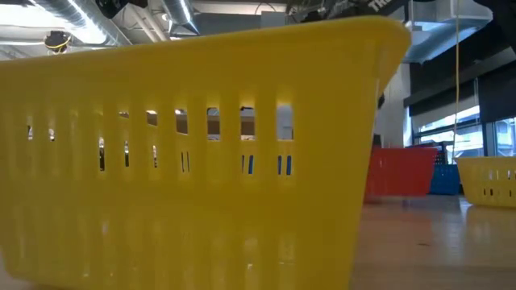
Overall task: Stack baskets on shelf by color
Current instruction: Put the middle red bin on the shelf
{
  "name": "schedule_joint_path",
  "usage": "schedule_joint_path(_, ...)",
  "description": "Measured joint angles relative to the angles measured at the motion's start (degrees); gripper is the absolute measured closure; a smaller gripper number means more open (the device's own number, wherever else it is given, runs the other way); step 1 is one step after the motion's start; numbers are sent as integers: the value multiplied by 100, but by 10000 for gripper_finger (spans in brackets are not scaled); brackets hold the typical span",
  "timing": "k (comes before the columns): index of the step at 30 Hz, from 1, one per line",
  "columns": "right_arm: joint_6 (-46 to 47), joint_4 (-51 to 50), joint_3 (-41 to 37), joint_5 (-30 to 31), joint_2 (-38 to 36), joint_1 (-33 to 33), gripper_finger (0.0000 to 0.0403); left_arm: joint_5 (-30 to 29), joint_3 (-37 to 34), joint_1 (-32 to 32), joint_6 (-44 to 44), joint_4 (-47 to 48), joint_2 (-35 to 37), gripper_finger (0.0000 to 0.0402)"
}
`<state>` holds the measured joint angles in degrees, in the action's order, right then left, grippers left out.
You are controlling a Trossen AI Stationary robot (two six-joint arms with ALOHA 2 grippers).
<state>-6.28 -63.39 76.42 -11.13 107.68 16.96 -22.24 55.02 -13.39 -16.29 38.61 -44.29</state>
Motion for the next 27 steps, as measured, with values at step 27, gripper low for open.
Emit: schedule_joint_path(27,576,-2675,4439,1340,-9,-991,403,122,0,-2,-157,-2,0,401)
